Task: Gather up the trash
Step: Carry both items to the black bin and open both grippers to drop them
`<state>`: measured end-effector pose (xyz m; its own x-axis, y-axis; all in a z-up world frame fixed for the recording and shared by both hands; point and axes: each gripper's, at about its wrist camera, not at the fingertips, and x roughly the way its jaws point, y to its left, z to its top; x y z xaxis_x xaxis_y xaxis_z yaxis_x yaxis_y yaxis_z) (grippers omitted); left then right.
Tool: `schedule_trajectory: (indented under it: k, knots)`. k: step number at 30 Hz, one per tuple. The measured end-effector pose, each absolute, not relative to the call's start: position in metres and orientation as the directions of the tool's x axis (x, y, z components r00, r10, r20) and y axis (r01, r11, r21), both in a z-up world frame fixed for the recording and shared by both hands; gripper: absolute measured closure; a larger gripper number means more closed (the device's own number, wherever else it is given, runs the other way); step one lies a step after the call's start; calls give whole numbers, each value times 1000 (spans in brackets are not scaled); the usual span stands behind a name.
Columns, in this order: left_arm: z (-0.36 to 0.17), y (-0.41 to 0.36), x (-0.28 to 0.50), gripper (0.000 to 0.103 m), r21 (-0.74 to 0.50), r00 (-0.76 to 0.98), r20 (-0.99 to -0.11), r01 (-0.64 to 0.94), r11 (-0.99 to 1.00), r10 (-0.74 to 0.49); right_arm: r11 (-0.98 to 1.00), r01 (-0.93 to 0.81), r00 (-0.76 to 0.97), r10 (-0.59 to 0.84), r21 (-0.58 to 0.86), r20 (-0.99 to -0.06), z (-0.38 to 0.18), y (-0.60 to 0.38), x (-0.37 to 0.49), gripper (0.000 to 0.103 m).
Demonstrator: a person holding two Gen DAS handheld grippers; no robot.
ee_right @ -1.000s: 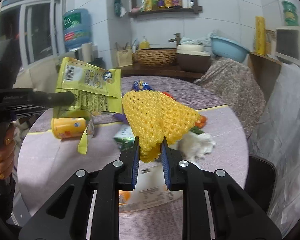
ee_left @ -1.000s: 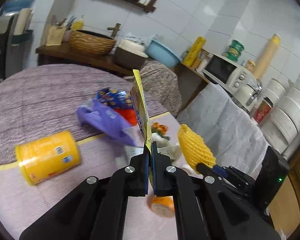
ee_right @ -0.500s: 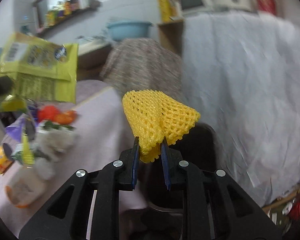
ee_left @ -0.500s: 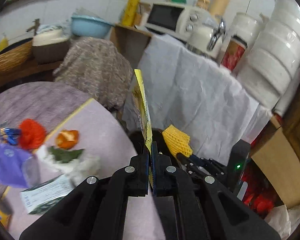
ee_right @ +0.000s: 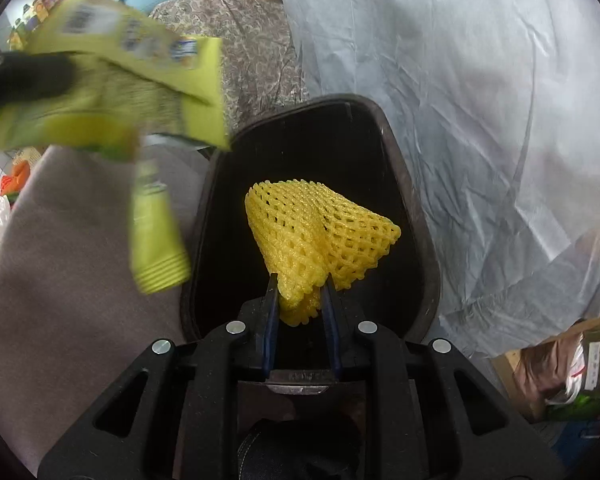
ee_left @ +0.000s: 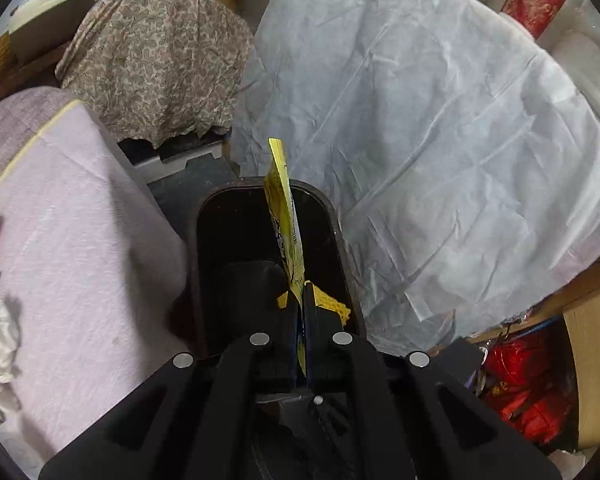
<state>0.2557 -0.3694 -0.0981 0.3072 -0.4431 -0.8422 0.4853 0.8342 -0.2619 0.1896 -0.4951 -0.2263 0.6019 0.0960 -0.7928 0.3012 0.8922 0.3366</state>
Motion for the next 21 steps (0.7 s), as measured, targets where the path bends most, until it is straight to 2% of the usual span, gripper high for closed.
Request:
schedule_trajectory:
  k: [6,10,11,12,14,18,21]
  knots:
    - [-121,-383,263,100,-234,293,-871,457,858,-393,893,296,606,100,341,-789,-235,-493,191,81]
    - [-119,-382,260,94,-239,292,-869,460,855,-400,891,294,633,90,347,-769,-236,-496,188,53]
    - [-115,-380,258,88,-233,306,-864,462,856,-400,891,296,637,84,344,-766,-234,-496,187,45]
    - [-110,-377,256,82,-228,327,-855,462,857,-403,892,297,643,77,341,-762,-231,-495,186,44]
    - [-98,-373,252,50,-218,373,-831,465,858,-413,896,296,653,63,331,-755,-226,-493,179,40]
    - [-72,-356,243,39,-205,454,-782,459,864,-427,898,300,666,44,322,-745,-215,-491,174,33]
    - [-54,-342,236,25,-240,477,-751,446,862,-456,900,300,674,34,316,-738,-206,-487,171,28]
